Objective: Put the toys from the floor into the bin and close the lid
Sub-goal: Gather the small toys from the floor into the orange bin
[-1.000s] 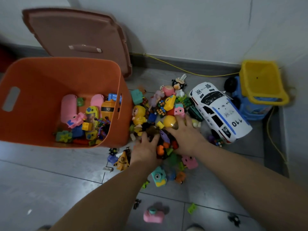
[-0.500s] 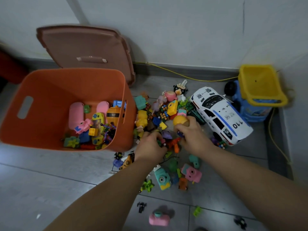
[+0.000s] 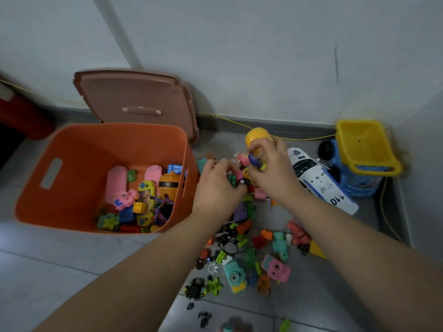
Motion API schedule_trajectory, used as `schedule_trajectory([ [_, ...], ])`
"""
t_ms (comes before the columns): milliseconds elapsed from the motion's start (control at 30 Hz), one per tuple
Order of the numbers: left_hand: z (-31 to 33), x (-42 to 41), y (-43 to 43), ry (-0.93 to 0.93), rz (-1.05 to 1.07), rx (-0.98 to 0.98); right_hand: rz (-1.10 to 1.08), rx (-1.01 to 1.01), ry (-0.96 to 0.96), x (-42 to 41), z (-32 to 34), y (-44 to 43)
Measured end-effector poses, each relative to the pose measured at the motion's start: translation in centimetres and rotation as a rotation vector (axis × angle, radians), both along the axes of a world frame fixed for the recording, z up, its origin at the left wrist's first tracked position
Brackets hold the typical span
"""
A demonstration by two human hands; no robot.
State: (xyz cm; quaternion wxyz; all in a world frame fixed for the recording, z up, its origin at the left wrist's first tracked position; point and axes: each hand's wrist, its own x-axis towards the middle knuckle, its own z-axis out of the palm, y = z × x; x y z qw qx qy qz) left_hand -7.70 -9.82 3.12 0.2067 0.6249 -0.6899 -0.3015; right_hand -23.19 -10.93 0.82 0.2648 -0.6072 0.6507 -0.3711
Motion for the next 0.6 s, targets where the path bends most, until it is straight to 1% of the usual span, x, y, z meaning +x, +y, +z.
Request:
schedule_trajectory([
  [133, 3.1, 0.8, -1.9, 0.095, 0.07, -0.138, -0.018, -0.074, -0.042, 0.8, 3.1, -1.4],
  [267, 5.9, 2.5, -3.5, 0.109, 0.099, -0.244, 0.043, -0.161, -0.064, 2.5, 6.3, -3.0],
  [333, 6.9, 4.2, -4.3, 0.11, 0.151, -0.286, 0.074, -0.21, -0.096, 3.8, 7.8, -4.1],
  [467, 7.7, 8.0, -5.4, 0.098, 0.321, -0.288, 0.144, -0.269, -0.167, 7.3, 10.1, -6.4],
  [600, 6.9, 12.0, -5.8, 0.072, 0.451, -0.242, 0.212, -0.303, -0.243, 11.8, 10.8, -8.0],
])
